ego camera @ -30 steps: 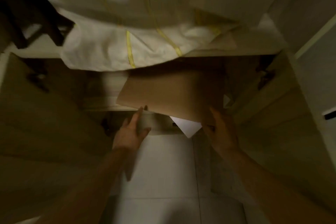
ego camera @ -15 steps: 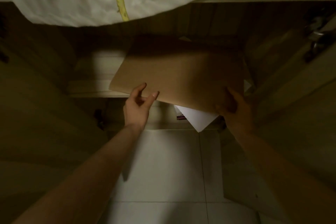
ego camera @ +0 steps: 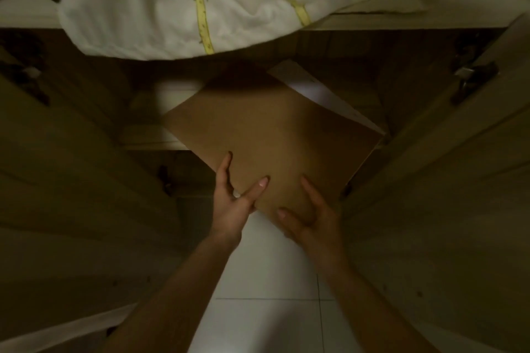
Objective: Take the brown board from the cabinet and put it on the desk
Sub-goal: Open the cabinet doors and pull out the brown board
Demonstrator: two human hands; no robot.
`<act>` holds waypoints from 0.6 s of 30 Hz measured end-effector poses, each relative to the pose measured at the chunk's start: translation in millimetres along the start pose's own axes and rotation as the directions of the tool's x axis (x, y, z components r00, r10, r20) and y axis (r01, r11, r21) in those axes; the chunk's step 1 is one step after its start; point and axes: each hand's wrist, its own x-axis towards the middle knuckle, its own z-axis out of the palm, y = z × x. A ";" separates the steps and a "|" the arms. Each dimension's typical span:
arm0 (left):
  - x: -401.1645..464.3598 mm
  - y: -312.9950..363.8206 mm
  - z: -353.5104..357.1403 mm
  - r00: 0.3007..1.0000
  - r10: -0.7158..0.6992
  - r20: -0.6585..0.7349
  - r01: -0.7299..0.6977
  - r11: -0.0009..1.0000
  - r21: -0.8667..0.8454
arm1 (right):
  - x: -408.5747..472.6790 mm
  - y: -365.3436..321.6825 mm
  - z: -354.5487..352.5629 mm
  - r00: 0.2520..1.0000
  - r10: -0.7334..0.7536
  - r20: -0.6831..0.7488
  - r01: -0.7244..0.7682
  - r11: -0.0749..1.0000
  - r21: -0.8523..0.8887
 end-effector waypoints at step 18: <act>-56.2 22.4 -100.8 0.986 -0.146 0.079 0.121 0.958 0.259 | 36.8 -28.6 -65.8 0.877 0.327 0.352 -0.300 0.945 -0.132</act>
